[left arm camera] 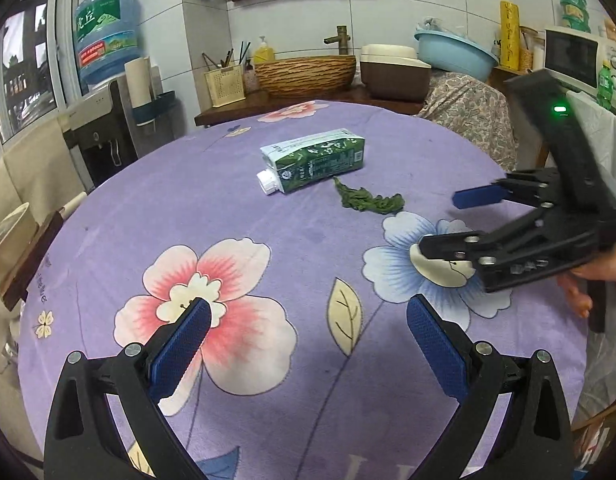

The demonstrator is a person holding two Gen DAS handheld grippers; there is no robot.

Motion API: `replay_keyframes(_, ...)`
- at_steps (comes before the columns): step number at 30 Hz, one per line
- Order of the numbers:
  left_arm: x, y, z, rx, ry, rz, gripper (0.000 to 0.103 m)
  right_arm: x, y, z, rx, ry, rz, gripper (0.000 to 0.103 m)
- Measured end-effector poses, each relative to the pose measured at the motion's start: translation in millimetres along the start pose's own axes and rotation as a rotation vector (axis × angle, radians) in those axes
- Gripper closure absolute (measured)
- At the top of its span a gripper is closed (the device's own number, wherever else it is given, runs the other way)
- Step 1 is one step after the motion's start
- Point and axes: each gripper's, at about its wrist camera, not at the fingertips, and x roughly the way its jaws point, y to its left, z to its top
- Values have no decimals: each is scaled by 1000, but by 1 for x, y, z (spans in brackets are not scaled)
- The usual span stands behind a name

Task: Collect trash
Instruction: 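Move both tools back to the table and grasp the green vegetable with the right tool, then grasp the green-and-white milk carton with the left tool and lift it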

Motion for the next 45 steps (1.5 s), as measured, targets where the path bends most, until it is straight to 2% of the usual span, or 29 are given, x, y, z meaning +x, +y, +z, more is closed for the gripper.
replay_keyframes(2, 4, 5, 1, -10, 12, -12, 6, 20, 1, 14, -36, 27, -25, 22)
replay_keyframes(4, 8, 8, 1, -16, 21, -23, 6, 41, -1, 26, -57, 67, -54, 33)
replay_keyframes(5, 9, 10, 1, -16, 26, -28, 6, 48, -3, 31, -56, 79, -52, 33)
replay_keyframes(6, 11, 10, 0, -14, 29, -31, 6, 51, -6, 35, -48, 72, -33, 34)
replay_keyframes(9, 14, 9, -1, 5, 34, -32, 6, 59, -13, 46, -42, 71, -47, 37)
replay_keyframes(11, 17, 9, 2, 17, 31, -31, 6, 60, -16, 48, -34, 65, -45, 44)
replay_keyframes(16, 27, 7, 23, 105, -7, -15, 6, 56, -7, 47, -75, 50, -29, 81)
replay_keyframes(19, 46, 8, 42, 188, -7, 28, 6, 52, -4, 42, -78, 38, -10, 89)
replay_keyframes(25, 93, 5, 88, 355, 31, 12, 6, 37, -19, 31, -3, 9, 48, 92)
replay_keyframes(28, 111, -3, 112, 381, 62, -3, 6, 25, -24, 23, 10, -2, 54, 92)
replay_keyframes(30, 128, -13, 128, 422, 113, -15, 6, 17, -29, 17, 23, -7, 54, 92)
replay_keyframes(34, 162, -33, 142, 537, 215, 18, 6, 6, -39, 5, 51, -4, 62, 92)
replay_keyframes(39, 187, -41, 146, 578, 319, 15, 6, -8, -47, -9, 54, -12, 51, 92)
replay_keyframes(43, 190, -40, 147, 538, 367, -28, 21, -22, -53, -21, 45, -19, 32, 92)
replay_keyframes(45, 188, -40, 146, 544, 377, -13, 25, -28, -58, -24, 51, -27, 26, 92)
